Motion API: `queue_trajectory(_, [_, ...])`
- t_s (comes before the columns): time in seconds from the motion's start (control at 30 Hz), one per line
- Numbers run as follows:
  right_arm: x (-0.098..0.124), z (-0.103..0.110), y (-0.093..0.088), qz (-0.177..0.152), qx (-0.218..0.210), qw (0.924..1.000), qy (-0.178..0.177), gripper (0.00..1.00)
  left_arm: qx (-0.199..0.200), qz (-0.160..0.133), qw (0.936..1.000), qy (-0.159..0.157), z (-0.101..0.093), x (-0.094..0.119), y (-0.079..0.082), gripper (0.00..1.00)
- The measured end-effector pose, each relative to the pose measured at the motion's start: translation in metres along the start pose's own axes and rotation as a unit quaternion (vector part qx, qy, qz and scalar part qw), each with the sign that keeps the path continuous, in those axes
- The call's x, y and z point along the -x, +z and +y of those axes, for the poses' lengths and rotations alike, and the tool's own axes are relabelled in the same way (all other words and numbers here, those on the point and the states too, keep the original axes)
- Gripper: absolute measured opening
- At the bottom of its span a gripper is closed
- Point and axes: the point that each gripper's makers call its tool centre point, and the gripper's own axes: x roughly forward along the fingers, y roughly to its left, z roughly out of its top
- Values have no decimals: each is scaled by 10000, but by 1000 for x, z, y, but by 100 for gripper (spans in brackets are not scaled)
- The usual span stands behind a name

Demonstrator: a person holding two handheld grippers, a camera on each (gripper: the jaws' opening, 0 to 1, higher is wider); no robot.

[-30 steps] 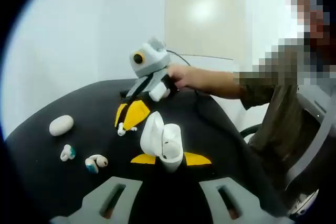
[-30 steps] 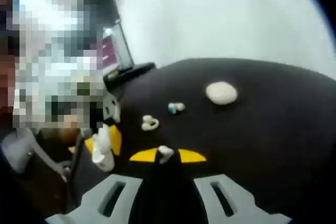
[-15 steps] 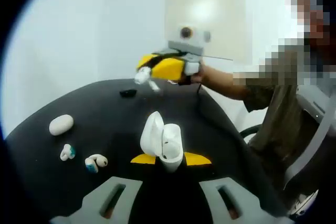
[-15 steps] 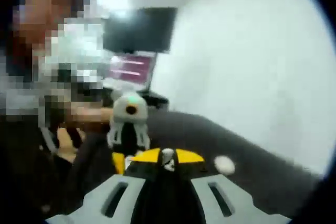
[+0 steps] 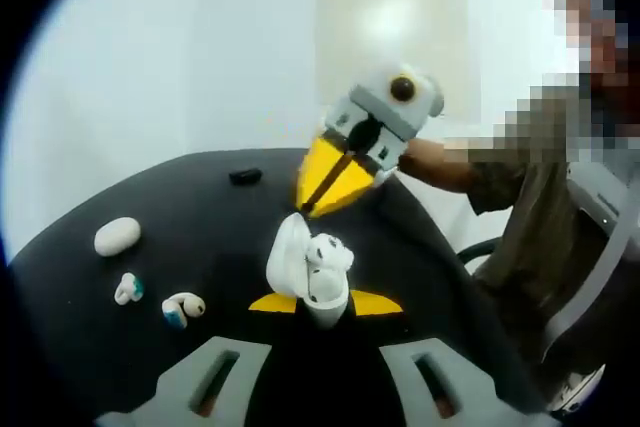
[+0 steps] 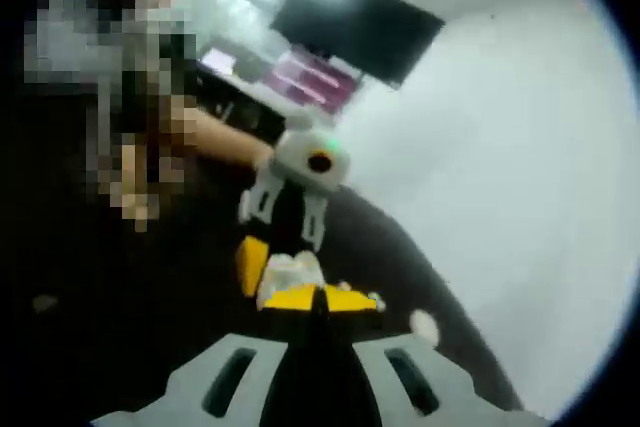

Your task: Pick up three earphones and place each one into its charging case using tactile feedback, ensure that each earphone is properly inserted and securely positioned inside the case.

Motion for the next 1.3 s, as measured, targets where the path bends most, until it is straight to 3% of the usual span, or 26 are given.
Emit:
queue_trajectory(0.13, [3,2,7,-344,-652,9973,68,7,5,9,10000,12,0,0,0,14])
queue_trajectory(0.3, [1,19,30,-744,-1377,9858,609,18,-8,16,10000,13,3,0,1,14])
queue_trajectory(0.37, [-5,21,34,-717,-1341,9863,646,18,-33,19,10000,19,3,-1,1,14])
queue_trajectory(0.47, [-11,20,32,-540,-883,9916,773,18,-97,14,9999,32,3,-1,1,14])
queue_trajectory(0.6, [-14,24,43,-748,-506,9863,1383,18,-115,11,9999,30,3,-1,1,14])
queue_trajectory(0.67, [-18,25,43,-606,-316,9847,1603,18,-130,10,9999,28,3,-1,1,14])
queue_trajectory(0.83, [-27,32,32,-51,-313,9740,2245,19,-140,10,9999,24,2,0,1,14])
queue_trajectory(1.0, [-28,30,31,-5,-279,9745,2228,18,-135,12,9999,11,3,0,2,14])
queue_trajectory(1.3, [-15,41,16,323,183,9745,2215,18,-140,18,9999,3,2,0,1,14])
